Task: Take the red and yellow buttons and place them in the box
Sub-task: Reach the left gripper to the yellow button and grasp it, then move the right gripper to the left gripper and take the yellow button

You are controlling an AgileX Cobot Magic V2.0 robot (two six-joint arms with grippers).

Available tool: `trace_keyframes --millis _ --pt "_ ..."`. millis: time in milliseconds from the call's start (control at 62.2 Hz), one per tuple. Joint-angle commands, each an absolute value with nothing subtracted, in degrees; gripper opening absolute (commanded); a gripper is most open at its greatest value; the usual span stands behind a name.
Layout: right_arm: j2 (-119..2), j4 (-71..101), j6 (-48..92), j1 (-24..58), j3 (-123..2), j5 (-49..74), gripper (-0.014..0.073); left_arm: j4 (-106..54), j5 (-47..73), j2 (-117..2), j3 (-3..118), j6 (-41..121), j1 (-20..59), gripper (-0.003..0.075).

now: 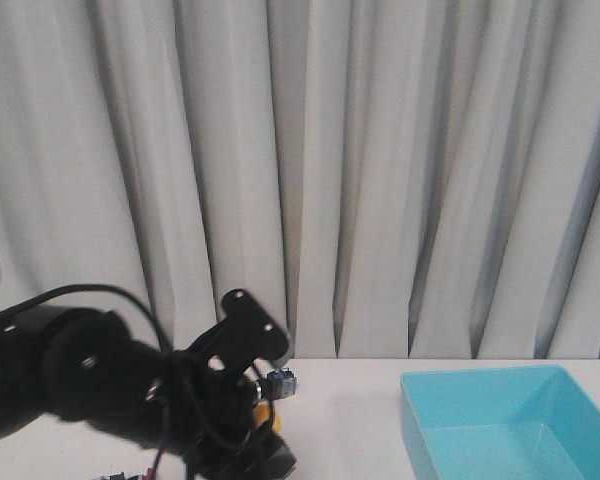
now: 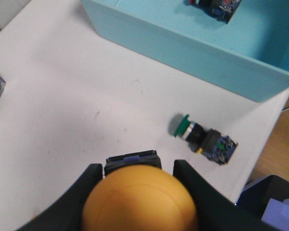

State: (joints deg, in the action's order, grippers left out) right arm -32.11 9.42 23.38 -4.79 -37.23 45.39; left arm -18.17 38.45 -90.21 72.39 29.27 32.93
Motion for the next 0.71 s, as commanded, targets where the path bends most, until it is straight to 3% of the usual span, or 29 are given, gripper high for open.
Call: trace_keyframes --millis 0,370,691 --pt "-32.3 11.1 23.7 -5.0 -38.7 41.5 0.0401 -18.9 34.0 -83.7 69.5 29.4 32.9 0.0227" --pt "-32.3 13.9 23.9 -5.0 -38.7 43.6 0.0401 -18.2 32.6 -71.6 54.8 30.4 32.9 0.0227" --pt "-32.7 14.3 23.9 -5.0 -38.7 46.1 0.0401 -21.4 30.7 -71.1 54.0 32.1 33.1 0.0227"
